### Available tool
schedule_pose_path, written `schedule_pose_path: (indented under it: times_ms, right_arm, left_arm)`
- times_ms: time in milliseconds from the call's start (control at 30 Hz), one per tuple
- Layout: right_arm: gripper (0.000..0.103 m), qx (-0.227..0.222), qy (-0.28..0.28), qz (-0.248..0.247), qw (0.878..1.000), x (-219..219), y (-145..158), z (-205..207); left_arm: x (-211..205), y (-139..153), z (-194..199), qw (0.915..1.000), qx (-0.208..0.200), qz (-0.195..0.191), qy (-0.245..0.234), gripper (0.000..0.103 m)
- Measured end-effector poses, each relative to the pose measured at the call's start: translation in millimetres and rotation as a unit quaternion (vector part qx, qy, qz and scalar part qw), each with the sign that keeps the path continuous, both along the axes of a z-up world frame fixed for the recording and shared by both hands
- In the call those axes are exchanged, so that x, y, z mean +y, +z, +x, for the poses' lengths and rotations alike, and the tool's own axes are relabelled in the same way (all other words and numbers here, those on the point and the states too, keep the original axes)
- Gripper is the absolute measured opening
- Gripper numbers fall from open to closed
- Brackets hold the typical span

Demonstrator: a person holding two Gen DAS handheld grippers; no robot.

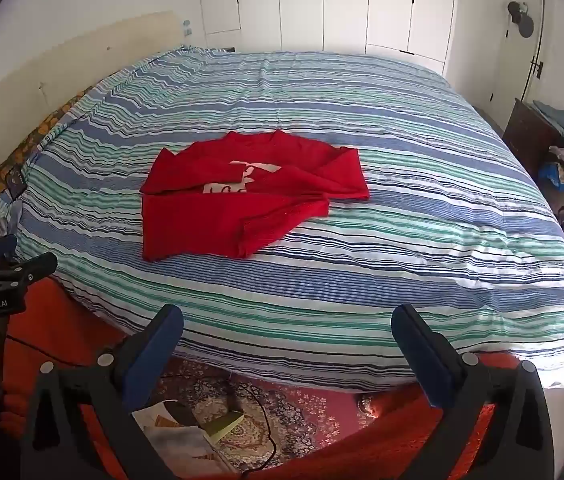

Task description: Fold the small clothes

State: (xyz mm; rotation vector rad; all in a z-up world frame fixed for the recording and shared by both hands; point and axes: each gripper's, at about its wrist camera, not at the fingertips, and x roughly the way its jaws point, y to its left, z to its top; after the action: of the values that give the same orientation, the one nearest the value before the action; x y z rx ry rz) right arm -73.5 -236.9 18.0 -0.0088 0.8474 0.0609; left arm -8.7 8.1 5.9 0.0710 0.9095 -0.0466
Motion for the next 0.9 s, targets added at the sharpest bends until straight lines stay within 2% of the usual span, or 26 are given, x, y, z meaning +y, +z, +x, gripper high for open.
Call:
schedule_pose_path:
  times_ms: [33,100,133,267,533,667,767,900]
  right_arm:
    - [0.103,-0.004,0.006,-0.001,1.0,2,2,-2]
    - [0.103,-0.015,0.017,-0.007,1.0,6,5,-7]
    - [0.103,0.015,0.021,-0.018,0.999,15,0,4]
    - [0.103,0.013,0.031,-0.025,0.999,24,1,8]
    - [0.103,0.01,0.003,-0.026,1.0,21,-1,15]
    - [0.103,0.014,0.0,-0.024,1.0,23,0,17]
    - [0.103,-0.013,-0.003,-0.024,1.0,21,5,11]
    - [0.103,0.017,-0.012,-0.007,1.0,10,-8,17]
  left_arm:
    - [3,2,-3,0.9999,-0.009,0.007,-0.003,0.102]
    - [0,3,1,0.9999,0.001,0.015,-0.007,0.102]
    - [5,2,-2,0.9999,-0.001,0.007,-0.009,0.102]
    - [-6,0,0,0.9997,0.01,0.017,-0.014,0.102]
    - [-11,-1,2,0.9992,0.009,-0.004,-0.038,0.102]
    - [-19,-5,9,0.9981,0.031,-0.007,-0.053,0.102]
    - [-27,-5,9,0.9978,0.026,0.005,-0.061,0.102]
    - [-32,-8,10,0.9978,0.028,0.004,-0.06,0.102]
